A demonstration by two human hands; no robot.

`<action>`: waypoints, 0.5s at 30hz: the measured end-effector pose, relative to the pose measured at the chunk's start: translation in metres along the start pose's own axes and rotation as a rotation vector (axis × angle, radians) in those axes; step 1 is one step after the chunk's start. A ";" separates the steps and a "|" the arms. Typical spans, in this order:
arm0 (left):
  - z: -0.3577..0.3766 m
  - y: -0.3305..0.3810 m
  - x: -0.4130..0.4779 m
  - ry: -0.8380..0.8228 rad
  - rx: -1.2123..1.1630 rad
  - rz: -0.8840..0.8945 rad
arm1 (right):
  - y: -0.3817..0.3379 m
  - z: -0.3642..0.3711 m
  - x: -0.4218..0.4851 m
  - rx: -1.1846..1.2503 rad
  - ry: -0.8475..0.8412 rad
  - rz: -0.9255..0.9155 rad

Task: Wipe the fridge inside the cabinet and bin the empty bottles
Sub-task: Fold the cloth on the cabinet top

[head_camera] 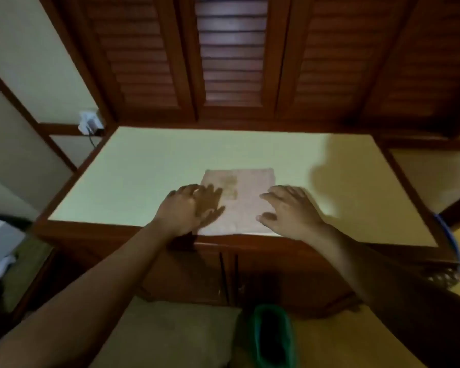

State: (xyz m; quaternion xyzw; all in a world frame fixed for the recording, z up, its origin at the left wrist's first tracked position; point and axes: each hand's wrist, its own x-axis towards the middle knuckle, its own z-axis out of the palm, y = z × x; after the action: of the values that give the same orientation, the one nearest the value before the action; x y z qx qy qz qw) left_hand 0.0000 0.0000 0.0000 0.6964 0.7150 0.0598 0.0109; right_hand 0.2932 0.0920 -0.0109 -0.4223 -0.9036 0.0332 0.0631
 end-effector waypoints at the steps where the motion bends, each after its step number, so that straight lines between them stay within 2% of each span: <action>1: 0.009 0.001 -0.007 -0.023 -0.025 0.021 | -0.001 0.010 -0.002 0.007 -0.025 -0.003; 4: 0.049 -0.007 -0.028 -0.021 -0.068 0.157 | -0.001 0.035 -0.013 0.007 -0.041 -0.003; 7: 0.076 -0.019 -0.035 -0.051 -0.080 0.186 | 0.001 0.052 -0.019 0.004 -0.058 0.009; 11: 0.082 -0.021 -0.045 0.023 -0.116 0.229 | 0.003 0.059 -0.030 0.010 0.027 0.004; 15: 0.089 -0.029 -0.063 0.112 -0.074 0.350 | 0.001 0.064 -0.054 -0.026 0.062 -0.052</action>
State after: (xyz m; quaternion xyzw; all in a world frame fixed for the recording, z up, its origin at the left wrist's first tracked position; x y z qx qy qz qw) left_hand -0.0180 -0.0574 -0.0953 0.8049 0.5798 0.1257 -0.0137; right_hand 0.3194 0.0505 -0.0794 -0.4005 -0.9122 0.0070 0.0864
